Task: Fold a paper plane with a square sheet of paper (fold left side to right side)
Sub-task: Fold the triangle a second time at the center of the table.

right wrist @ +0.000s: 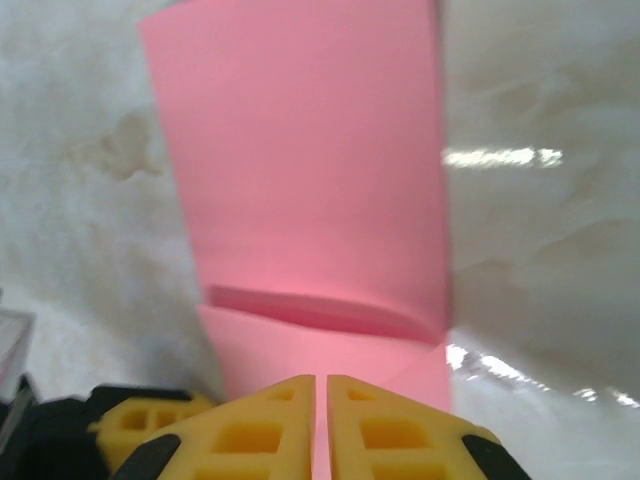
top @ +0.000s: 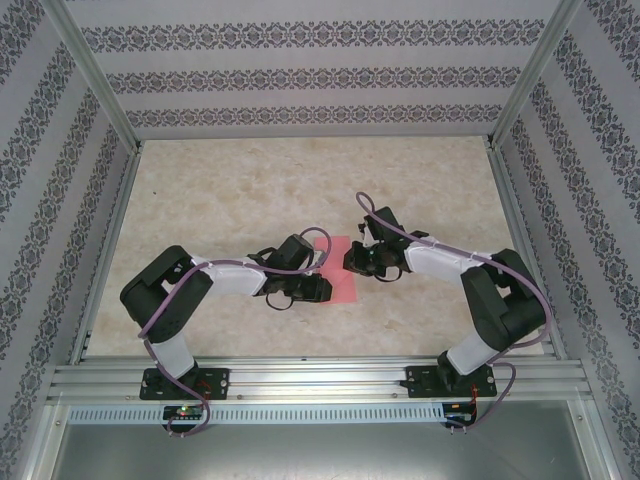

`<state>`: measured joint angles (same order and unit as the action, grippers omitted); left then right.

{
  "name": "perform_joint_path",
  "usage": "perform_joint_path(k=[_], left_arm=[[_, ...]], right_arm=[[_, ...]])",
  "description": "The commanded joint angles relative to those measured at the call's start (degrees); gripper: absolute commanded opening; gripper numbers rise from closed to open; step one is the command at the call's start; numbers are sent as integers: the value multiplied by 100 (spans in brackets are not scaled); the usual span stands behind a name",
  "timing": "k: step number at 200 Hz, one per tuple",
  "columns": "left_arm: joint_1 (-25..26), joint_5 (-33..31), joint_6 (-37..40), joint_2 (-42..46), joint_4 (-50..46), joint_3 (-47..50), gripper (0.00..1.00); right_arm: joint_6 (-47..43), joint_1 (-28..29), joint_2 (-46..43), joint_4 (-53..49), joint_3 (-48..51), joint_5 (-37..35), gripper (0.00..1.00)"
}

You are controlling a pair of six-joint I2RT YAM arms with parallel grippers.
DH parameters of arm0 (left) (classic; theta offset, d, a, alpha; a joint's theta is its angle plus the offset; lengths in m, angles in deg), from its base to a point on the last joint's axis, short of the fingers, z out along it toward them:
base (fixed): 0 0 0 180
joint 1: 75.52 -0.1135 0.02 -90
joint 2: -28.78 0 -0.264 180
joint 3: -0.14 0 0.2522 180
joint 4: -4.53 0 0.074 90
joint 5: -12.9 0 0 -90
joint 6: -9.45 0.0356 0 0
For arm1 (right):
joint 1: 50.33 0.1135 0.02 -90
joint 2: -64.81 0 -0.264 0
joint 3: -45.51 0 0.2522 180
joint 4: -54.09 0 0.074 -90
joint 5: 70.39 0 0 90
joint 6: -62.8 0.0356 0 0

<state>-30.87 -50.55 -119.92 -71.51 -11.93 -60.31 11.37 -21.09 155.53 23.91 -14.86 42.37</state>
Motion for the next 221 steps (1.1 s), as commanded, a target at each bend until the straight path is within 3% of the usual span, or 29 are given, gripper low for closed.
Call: perform_joint_path(k=[1,115,221], left_arm=[[-8,-146,-14,-69,-129,168,28],[36,-254,-20,-52,-139,205,28],[53,-514,38,-225,-269,407,27]], right_arm=[[380,249,-44,202,245,444,12],[1109,478,666,947,385,712,11],[447,358,871,47,4,-130,10]])
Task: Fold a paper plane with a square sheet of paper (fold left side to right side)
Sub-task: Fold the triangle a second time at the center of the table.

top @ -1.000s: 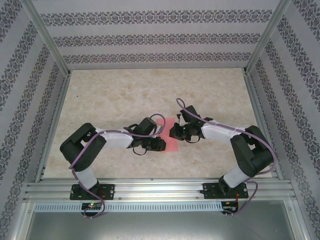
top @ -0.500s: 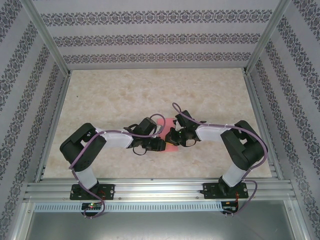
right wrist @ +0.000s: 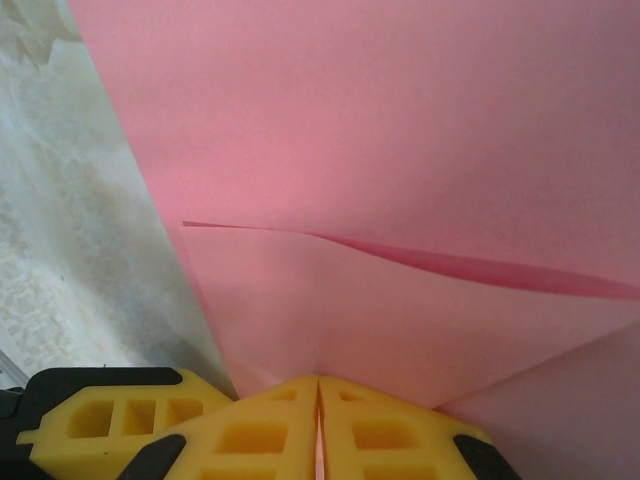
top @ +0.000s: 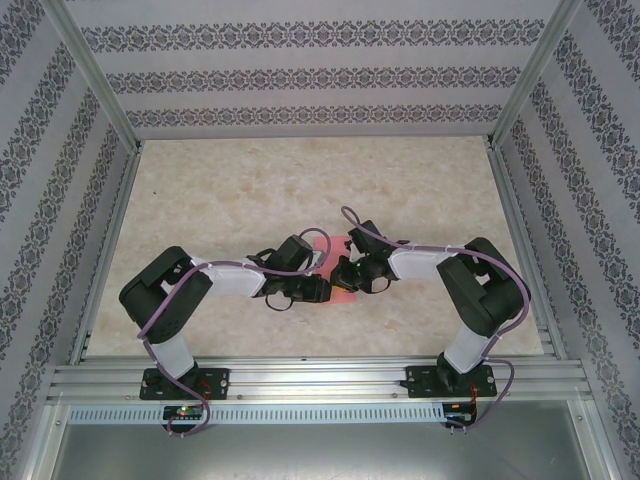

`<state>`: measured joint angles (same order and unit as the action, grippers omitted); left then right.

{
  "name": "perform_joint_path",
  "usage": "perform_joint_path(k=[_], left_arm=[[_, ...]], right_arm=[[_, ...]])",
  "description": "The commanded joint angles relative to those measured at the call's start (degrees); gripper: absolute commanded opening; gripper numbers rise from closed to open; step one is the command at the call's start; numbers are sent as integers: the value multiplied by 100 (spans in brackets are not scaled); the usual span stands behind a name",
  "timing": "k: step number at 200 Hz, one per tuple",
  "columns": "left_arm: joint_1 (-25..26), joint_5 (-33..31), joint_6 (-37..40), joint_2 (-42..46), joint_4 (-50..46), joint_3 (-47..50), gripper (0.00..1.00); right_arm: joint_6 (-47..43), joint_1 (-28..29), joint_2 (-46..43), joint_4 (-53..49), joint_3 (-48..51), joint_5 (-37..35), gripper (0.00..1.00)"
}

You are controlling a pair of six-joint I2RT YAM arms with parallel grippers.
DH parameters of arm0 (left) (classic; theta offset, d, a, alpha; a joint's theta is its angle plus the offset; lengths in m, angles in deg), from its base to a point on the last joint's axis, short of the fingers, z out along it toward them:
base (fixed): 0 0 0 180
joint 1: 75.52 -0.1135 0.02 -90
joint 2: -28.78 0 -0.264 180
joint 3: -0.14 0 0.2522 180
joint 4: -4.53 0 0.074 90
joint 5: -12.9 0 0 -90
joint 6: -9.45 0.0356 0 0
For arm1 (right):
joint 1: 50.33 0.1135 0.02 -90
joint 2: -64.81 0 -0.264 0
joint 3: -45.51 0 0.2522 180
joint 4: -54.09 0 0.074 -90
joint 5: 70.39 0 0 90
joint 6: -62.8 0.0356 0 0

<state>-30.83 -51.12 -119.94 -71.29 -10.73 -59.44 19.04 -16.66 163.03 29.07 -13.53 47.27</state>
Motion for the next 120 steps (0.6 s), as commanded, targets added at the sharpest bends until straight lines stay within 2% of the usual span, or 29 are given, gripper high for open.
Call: perform_joint_path(k=[1,65,120], left_arm=[[49,-455,39,-248,-379,328,27],[67,-455,0,-389,-202,530,27],[77,-405,-45,-152,-181,532,27]], right_arm=[[-327,-91,120,-471,-139,-621,10],[-759,-567,112,-794,-429,-762,11],[-982,-1046,247,-843,-735,-674,11]])
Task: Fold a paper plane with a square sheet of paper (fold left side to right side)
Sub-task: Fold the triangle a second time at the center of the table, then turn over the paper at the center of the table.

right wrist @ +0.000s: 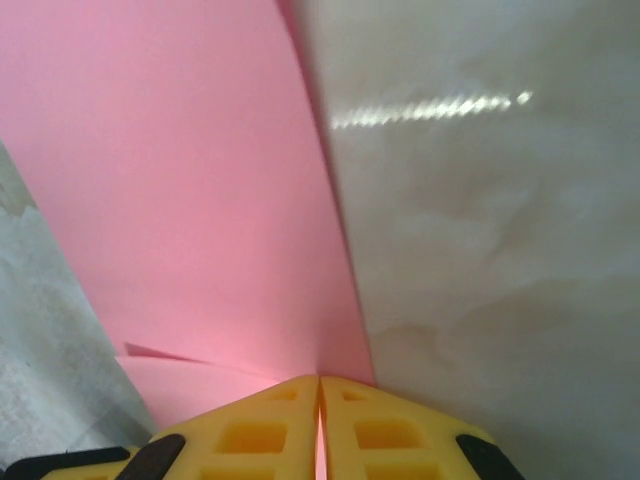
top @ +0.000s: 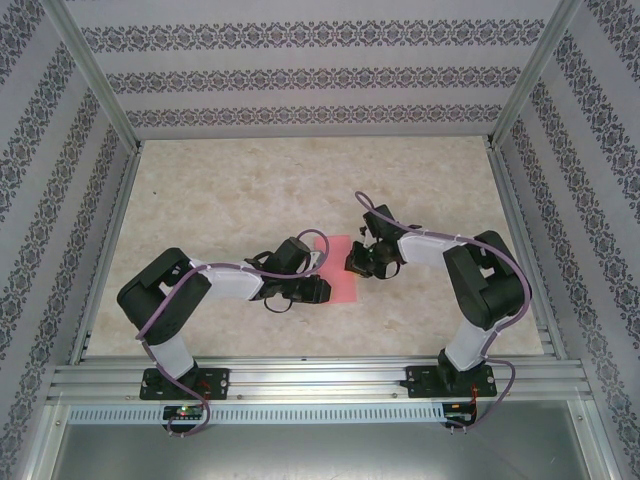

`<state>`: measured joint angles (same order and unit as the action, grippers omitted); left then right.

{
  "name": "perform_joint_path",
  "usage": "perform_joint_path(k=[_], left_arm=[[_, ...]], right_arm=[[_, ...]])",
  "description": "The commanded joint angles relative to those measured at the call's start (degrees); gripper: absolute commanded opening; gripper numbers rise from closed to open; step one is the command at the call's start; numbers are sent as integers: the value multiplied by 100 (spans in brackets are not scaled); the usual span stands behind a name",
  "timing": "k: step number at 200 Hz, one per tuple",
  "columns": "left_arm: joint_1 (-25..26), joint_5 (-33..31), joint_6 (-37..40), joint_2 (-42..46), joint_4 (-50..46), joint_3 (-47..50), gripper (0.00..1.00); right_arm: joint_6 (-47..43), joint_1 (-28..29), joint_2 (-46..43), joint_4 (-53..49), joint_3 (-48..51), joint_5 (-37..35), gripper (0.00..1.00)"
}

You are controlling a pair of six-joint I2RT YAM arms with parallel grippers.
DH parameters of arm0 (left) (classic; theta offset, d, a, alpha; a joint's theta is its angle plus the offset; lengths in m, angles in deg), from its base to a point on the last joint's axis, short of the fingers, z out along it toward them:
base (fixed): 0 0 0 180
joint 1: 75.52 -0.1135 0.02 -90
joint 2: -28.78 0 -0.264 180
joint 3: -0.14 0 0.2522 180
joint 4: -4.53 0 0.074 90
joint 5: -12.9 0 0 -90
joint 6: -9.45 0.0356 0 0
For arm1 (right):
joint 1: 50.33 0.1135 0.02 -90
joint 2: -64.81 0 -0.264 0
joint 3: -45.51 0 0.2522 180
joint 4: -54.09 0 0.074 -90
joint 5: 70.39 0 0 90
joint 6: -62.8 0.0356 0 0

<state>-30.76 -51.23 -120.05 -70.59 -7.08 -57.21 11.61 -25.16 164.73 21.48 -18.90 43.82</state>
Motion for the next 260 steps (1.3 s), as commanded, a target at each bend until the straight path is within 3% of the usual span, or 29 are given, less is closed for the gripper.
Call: perform_joint_path(k=[1,47,93,132,161,201,260], left_arm=[[70,-392,-32,-213,-552,308,27],[69,-341,46,229,-857,-76,33],[59,-420,323,715,-1288,-731,44],[395,-1590,1314,663,-2753,-1570,48],[416,-1652,1172,430,-2810,-1688,48],[353,-2161,946,111,-2938,-1846,52],[118,-1517,1129,-340,-2503,-1986,53]], right_arm=[[-241,-201,70,-88,-203,-329,12],[-446,-499,-619,-105,-3,-419,15],[-369,-582,-1592,385,751,27,35],[131,-655,-1982,1021,1380,378,43],[667,-649,-1785,1917,1733,1009,43],[681,-558,-1627,1973,1787,963,42],[654,-439,-1570,1955,1778,951,42]])
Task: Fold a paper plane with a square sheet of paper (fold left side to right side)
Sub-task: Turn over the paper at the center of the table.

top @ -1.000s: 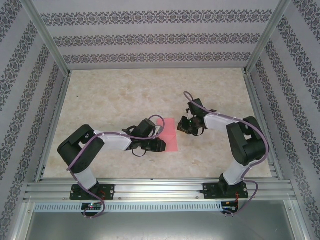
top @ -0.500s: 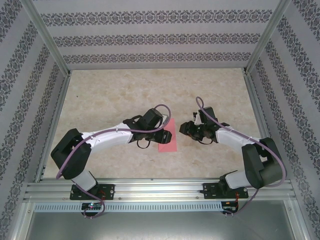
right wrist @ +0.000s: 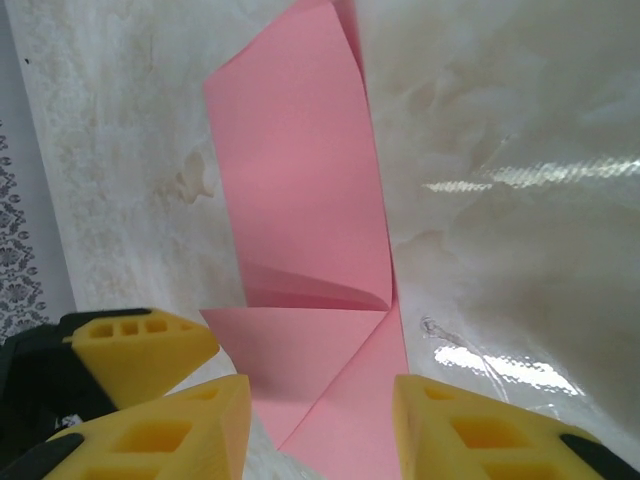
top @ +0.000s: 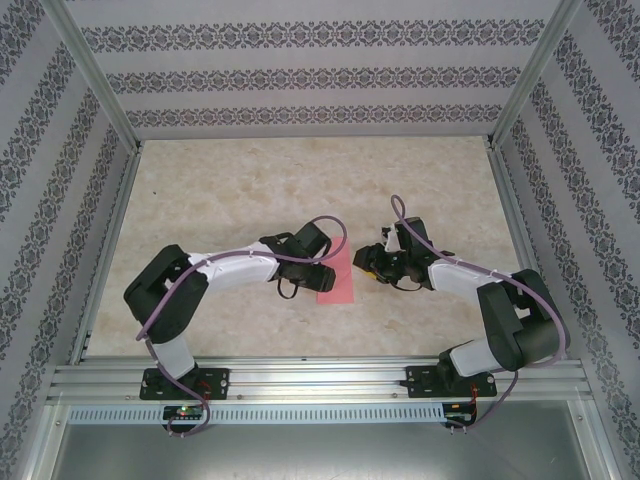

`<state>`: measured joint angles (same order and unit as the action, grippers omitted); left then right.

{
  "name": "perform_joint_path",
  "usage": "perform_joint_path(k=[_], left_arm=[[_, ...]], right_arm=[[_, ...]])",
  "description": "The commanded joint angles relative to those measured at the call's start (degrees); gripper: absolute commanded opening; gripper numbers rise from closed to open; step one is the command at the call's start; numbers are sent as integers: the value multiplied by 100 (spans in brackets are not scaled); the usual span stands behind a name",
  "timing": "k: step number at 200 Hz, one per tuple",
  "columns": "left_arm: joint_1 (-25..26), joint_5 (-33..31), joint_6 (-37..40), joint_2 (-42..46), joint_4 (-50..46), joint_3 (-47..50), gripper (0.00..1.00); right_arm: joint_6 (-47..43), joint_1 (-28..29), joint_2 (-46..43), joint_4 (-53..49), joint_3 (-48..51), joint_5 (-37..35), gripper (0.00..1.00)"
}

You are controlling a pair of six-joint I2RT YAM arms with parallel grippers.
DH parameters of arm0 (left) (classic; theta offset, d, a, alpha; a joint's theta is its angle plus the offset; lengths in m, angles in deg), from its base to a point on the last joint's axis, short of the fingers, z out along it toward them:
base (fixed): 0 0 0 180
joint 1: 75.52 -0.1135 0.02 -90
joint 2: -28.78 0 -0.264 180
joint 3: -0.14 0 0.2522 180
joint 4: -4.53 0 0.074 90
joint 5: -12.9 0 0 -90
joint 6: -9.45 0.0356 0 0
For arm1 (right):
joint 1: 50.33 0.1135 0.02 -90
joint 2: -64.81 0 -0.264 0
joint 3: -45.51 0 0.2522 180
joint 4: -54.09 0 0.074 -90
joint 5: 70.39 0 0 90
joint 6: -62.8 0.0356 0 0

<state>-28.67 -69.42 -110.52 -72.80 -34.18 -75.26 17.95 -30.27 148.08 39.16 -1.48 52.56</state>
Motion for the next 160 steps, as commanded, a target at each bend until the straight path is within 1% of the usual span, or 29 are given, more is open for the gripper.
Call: perform_joint_path(k=[1,31,68,90,98,121,143,160], left_arm=[[-95,307,181,-122,222,-181,53],[-184,345,210,-327,306,-327,50],[-203,545,281,-418,477,-438,42],[-220,531,308,-411,474,-458,33],[-233,508,300,-404,461,-449,29],[-247,288,243,-288,399,-339,18],[-264,168,224,-81,447,-150,12],[-282,141,204,2,469,-65,10]], right_arm=[[21,71,99,187,36,74,42],[34,108,142,176,10,71,41],[-14,141,128,100,-52,77,41],[-19,158,167,117,-60,62,41],[-22,165,196,145,-60,72,41],[7,196,266,233,-44,72,41],[59,255,334,394,-47,117,40],[66,338,402,460,-110,150,41]])
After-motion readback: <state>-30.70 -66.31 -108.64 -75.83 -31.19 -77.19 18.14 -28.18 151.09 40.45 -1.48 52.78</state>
